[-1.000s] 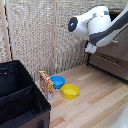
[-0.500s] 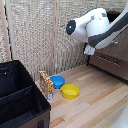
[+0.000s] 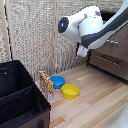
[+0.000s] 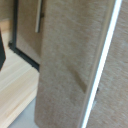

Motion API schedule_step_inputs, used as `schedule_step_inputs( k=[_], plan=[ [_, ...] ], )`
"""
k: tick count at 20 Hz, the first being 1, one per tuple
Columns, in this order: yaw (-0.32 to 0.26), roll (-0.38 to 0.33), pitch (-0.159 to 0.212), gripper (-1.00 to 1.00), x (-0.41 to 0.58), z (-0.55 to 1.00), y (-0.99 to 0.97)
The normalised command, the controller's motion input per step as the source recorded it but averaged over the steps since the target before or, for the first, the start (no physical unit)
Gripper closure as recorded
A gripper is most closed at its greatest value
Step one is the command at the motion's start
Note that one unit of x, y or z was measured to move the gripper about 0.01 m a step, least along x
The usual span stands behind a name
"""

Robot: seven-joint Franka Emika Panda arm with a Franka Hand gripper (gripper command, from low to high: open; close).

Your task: Kindly move your gripper toward the top drawer's handle. With caution, hold the handle robustly using your gripper and pull open the top drawer. Let the handle go. Relocate your gripper to the bowl placed in the background. Gently hold the bowl using your gripper. Bring the gripper and the bowl to the ajar drawer. Softly release the bowl into it.

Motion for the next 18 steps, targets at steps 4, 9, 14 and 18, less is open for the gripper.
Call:
schedule_step_inputs(
  k=[4,9,14,18],
  plan=[
    [-0.225,0.348,0.070,-1.00,0.214,0.00,0.11],
    [-0.258,0.223,0.009,-1.00,0.138,0.24,0.09],
    [-0.303,0.158,-0.005,-1.00,0.002,0.41,0.07],
    [-0.299,0.228,-0.001,-1.00,0.000,0.31,0.09]
  ],
)
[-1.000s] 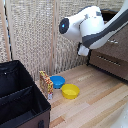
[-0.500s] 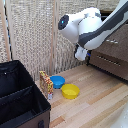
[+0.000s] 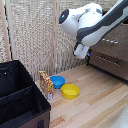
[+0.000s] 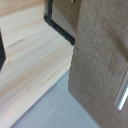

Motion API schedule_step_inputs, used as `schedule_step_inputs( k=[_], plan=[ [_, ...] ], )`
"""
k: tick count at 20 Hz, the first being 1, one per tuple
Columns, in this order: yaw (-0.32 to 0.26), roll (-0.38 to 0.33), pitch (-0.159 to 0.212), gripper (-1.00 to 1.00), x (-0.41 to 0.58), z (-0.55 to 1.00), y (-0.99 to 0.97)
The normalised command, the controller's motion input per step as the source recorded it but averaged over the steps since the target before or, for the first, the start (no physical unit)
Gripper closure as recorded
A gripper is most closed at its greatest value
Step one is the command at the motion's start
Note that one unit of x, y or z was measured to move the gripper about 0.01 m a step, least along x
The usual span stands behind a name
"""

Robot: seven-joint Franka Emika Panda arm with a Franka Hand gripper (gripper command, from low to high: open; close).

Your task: Kindly move your gripper toward the top drawer's handle. With caution, hold the handle robustly using your gripper and pull open the top drawer. Let the handle go. Relocate your gripper to the bowl placed in the background. Gently hold the bowl using your gripper. Bring the gripper and the bowl to the ajar drawer. Softly release the bowl into it.

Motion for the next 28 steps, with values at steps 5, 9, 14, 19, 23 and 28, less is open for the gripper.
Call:
schedule_step_inputs(
  k=[5,9,14,19,23,28],
  plan=[
    [-0.277,0.282,0.000,-1.00,0.002,0.18,0.11],
    [-0.244,0.327,0.015,-1.00,0.073,0.06,0.14],
    [-0.184,0.353,0.028,-1.00,0.230,0.00,0.23],
    [-0.120,0.315,0.027,-1.00,0.546,0.00,0.20],
    [-0.064,0.181,0.007,-1.00,0.898,0.00,0.09],
    [-0.072,0.196,0.001,-1.00,0.864,-0.02,0.05]
  ],
)
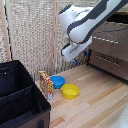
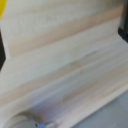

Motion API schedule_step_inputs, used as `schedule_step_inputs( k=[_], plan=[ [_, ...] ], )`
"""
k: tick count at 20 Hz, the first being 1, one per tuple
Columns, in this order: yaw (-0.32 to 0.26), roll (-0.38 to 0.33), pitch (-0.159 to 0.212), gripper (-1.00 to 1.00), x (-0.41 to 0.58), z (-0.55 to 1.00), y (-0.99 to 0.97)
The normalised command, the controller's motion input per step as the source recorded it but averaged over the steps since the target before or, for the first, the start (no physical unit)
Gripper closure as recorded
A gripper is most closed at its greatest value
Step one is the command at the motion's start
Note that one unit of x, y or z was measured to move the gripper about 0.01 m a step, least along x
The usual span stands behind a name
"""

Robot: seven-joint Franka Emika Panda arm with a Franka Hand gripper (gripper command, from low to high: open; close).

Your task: Kindly move your gripper toward the top drawer's handle. With caution, hold the handle robustly using your gripper and pull open the top drawer. Let the handle go. Relocate your gripper to the bowl placed in the background. Gently hold the bowl using your gripper. Bring the gripper and the bowl to the ajar drawer. Softly release the bowl into it.

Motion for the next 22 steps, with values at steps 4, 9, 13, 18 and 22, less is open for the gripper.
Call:
schedule_step_inputs(
  k=[4,9,13,18,22],
  plan=[
    [-0.135,0.292,0.021,-1.00,0.698,-0.18,0.00],
    [-0.278,0.198,0.000,-1.00,0.301,-0.18,0.00],
    [-0.294,0.165,-0.004,-1.00,0.256,-0.15,0.00],
    [-0.296,0.096,-0.063,-1.00,0.298,-0.14,-0.02],
    [-0.293,0.034,-0.078,-1.00,0.372,-0.11,-0.10]
  ],
)
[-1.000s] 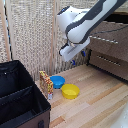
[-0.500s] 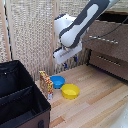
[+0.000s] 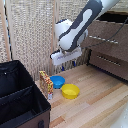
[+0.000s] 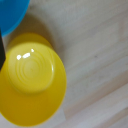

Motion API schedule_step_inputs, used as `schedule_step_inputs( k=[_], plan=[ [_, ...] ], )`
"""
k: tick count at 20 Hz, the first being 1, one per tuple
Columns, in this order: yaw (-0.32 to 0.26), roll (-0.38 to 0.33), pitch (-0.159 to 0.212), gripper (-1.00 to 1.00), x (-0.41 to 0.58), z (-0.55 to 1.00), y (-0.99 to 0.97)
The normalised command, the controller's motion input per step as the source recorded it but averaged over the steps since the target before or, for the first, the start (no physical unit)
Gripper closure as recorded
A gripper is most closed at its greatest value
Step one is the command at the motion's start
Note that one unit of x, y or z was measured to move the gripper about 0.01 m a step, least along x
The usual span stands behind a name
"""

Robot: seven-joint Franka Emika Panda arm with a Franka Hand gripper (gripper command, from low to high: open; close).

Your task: Kindly move your gripper toward the top drawer's handle. With caution, hold the handle robustly using your gripper and pull open the top drawer. Let the handle go. Relocate your gripper to the bowl placed in the background. Gently hold the bowl using your gripper. Bring the gripper and the bowl to the ajar drawer. Softly release the bowl into it.

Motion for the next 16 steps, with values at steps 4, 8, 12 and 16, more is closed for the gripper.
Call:
schedule_step_inputs(
  k=[4,8,12,16],
  plan=[
    [-0.326,0.038,-0.049,-1.00,0.336,-0.21,-0.13],
    [-0.294,0.094,-0.001,-1.00,0.375,-0.39,-0.02],
    [-0.223,0.112,0.003,-1.00,0.393,-0.33,0.16],
    [-0.095,0.089,-0.009,-1.00,0.420,-0.16,0.19]
  ],
)
